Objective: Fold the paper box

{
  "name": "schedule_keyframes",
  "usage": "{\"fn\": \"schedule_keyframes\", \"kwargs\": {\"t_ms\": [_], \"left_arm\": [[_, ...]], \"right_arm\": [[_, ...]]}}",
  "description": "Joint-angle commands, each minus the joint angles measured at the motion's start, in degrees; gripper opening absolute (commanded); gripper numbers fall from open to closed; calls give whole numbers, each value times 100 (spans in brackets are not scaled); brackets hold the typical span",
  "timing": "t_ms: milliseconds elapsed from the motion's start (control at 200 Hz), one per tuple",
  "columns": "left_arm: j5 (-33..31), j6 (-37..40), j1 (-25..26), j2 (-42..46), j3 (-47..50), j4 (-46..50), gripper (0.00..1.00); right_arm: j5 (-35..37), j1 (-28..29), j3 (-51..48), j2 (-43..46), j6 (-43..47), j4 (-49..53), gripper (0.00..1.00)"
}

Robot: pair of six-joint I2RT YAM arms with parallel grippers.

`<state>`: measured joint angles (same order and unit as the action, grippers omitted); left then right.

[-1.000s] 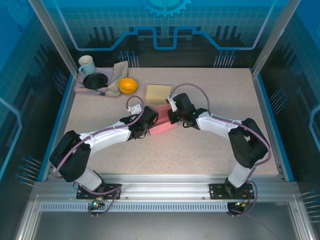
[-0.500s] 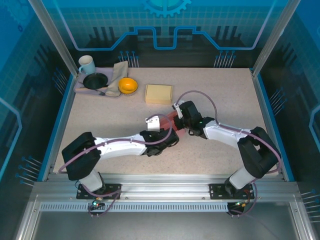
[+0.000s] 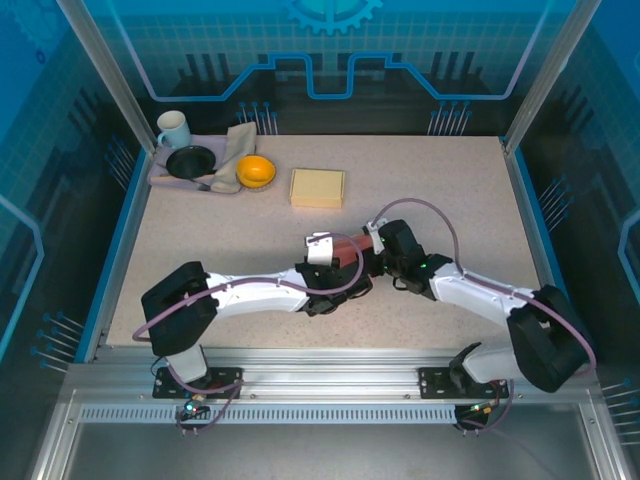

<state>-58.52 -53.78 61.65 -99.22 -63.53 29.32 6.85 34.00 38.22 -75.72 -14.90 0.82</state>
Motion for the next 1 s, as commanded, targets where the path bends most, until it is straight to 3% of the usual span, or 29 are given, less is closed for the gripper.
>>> {"fn": "schedule_keyframes", "kwargs": {"t_ms": [0, 230, 440, 555, 690, 810, 995], "left_arm": [[-204, 685, 71, -107, -90, -275, 0], [-624, 1559, 75, -324, 17, -916, 0], [-634, 2159, 74, -432, 195, -1456, 0], [-608, 2626, 55, -440, 429, -1966, 0], [-546, 2727, -3, -430, 596, -2146, 0], [-486, 2758, -75, -374, 694, -2263, 0], [-361, 2760, -200, -316, 769, -2325, 0]], "right_arm": [[-385, -125, -19, 425, -113, 356, 44], [-546, -361, 54, 1307, -250, 1435, 55], [-657, -659, 217, 2240, -410, 2367, 58], [-506, -871, 538, 2350, -59, 2564, 58], [-717, -1635, 1071, 1814, 827, 2375, 54], [-1127, -2566, 1872, 802, 521, 2426, 51], [-1843, -2807, 2937, -1053, 470, 2381, 51]]}}
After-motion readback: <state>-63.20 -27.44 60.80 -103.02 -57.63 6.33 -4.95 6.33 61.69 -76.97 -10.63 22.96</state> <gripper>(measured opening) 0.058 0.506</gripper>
